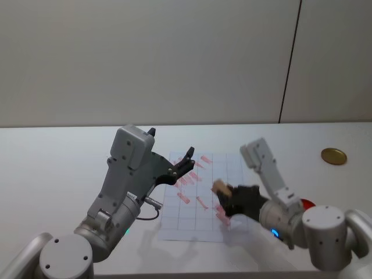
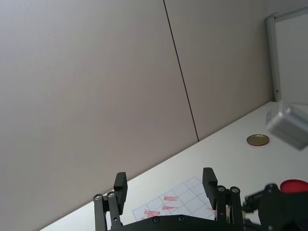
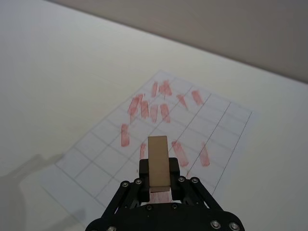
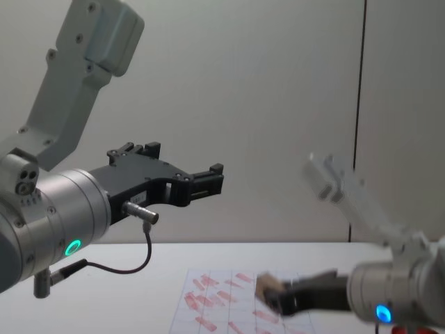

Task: Use the one hand to pick up the stamp and affix it onto the A4 paper.

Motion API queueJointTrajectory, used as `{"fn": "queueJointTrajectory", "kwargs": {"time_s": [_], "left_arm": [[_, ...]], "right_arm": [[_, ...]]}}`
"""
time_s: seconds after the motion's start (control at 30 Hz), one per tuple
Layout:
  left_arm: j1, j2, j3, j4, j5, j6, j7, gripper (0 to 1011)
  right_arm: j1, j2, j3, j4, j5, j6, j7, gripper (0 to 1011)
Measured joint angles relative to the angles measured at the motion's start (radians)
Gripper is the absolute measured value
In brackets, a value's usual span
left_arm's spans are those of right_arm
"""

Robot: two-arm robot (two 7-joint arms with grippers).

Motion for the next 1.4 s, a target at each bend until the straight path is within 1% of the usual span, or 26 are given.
{"fn": "queueJointTrajectory", "kwargs": {"time_s": [0.2, 0.4, 0.5, 0.73, 0.93, 1.17, 1.4], "left_arm": [[0.0, 0.0, 0.0, 0.0, 0.0, 0.0, 0.0, 993], [0.0, 0.0, 0.0, 0.0, 0.0, 0.0, 0.0, 993], [0.0, 0.0, 0.0, 0.0, 0.0, 0.0, 0.0, 993], [0.0, 0.0, 0.0, 0.0, 0.0, 0.0, 0.0, 993], [0.0, 0.0, 0.0, 0.0, 0.0, 0.0, 0.0, 993], [0.0, 0.0, 0.0, 0.0, 0.0, 0.0, 0.0, 993], [0.0, 0.0, 0.0, 0.0, 0.0, 0.0, 0.0, 993]], "right_arm": [[-0.001, 0.005, 0.015, -0.064, 0.027, 0.007, -0.03, 219], [-0.004, 0.011, 0.029, -0.105, 0.044, 0.02, -0.063, 219], [-0.008, 0.018, 0.04, -0.128, 0.052, 0.032, -0.089, 219], [-0.02, 0.036, 0.061, -0.148, 0.058, 0.056, -0.13, 219], [-0.039, 0.059, 0.085, -0.161, 0.065, 0.082, -0.169, 219], [-0.076, 0.093, 0.117, -0.18, 0.081, 0.113, -0.209, 219], [-0.104, 0.116, 0.14, -0.191, 0.097, 0.134, -0.237, 218]]}}
